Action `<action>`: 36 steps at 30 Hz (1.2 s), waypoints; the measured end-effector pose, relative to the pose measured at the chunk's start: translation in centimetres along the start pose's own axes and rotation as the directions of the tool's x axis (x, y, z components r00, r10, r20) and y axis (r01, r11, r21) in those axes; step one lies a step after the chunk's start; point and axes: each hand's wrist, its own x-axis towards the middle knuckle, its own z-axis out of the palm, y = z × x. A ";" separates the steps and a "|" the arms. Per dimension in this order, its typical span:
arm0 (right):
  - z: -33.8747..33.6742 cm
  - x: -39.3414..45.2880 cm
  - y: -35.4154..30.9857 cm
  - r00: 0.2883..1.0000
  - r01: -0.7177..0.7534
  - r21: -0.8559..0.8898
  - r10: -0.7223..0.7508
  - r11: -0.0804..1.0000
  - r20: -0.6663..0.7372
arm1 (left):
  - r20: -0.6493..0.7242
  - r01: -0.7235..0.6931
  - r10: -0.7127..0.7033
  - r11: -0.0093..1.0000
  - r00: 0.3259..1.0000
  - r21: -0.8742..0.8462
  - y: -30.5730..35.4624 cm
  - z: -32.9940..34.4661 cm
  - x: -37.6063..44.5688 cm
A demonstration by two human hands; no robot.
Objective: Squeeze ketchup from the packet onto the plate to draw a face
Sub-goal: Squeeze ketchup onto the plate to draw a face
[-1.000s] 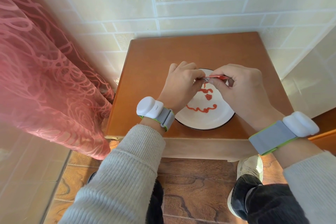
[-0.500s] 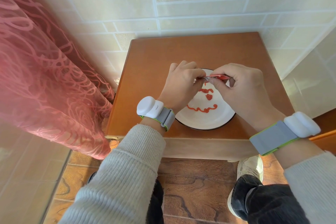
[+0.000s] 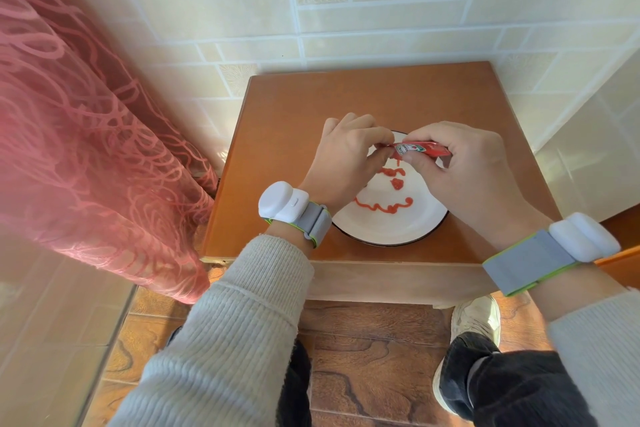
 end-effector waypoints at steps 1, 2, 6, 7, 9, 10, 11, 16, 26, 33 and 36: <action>-0.1 0.0 -0.1 1.000 -0.003 0.000 0.003 1.000 0.006 | 0.001 -0.006 0.006 1.000 1.000 -0.002 0.0 0.0 0.0; -0.1 -0.1 -0.2 1.000 -0.003 -0.001 0.003 1.000 0.013 | 0.005 -0.011 0.011 1.000 1.000 -0.007 0.0 0.1 0.0; -0.3 -0.2 -0.3 0.998 -0.007 -0.014 0.007 1.000 0.055 | 0.029 -0.016 0.017 0.999 0.999 -0.047 0.2 0.3 -0.1; -0.3 -0.2 -0.2 0.998 -0.011 -0.015 0.012 1.000 0.066 | 0.034 -0.015 0.017 0.998 0.999 -0.057 0.2 0.3 -0.1; -0.2 -0.2 0.0 0.997 -0.017 -0.020 0.018 1.000 0.076 | 0.045 -0.013 0.016 0.997 0.999 -0.070 0.3 0.3 -0.1; -0.2 -0.1 0.1 0.997 -0.015 -0.022 0.017 1.000 0.076 | 0.048 -0.012 0.015 0.997 0.999 -0.072 0.3 0.3 -0.1; -0.1 -0.1 0.2 0.997 -0.013 -0.022 0.014 1.000 0.074 | 0.049 -0.008 0.012 0.997 0.999 -0.074 0.3 0.3 -0.1; -0.1 0.0 0.6 0.997 -0.018 -0.035 0.021 0.999 0.077 | 0.034 0.007 -0.005 0.998 0.999 -0.058 0.2 0.5 0.0; 0.1 -0.1 0.6 0.993 -0.052 -0.051 0.057 0.997 0.102 | 0.060 0.023 -0.021 0.999 0.998 -0.029 0.0 0.6 -0.2; 0.3 0.0 0.6 0.992 -0.052 -0.060 0.058 0.997 0.110 | 0.074 0.026 -0.025 0.999 0.997 -0.021 -0.1 0.7 -0.2; 0.3 0.0 0.6 0.993 -0.062 -0.052 0.067 0.997 0.101 | 0.078 0.027 -0.025 0.999 0.997 -0.023 -0.2 0.7 -0.2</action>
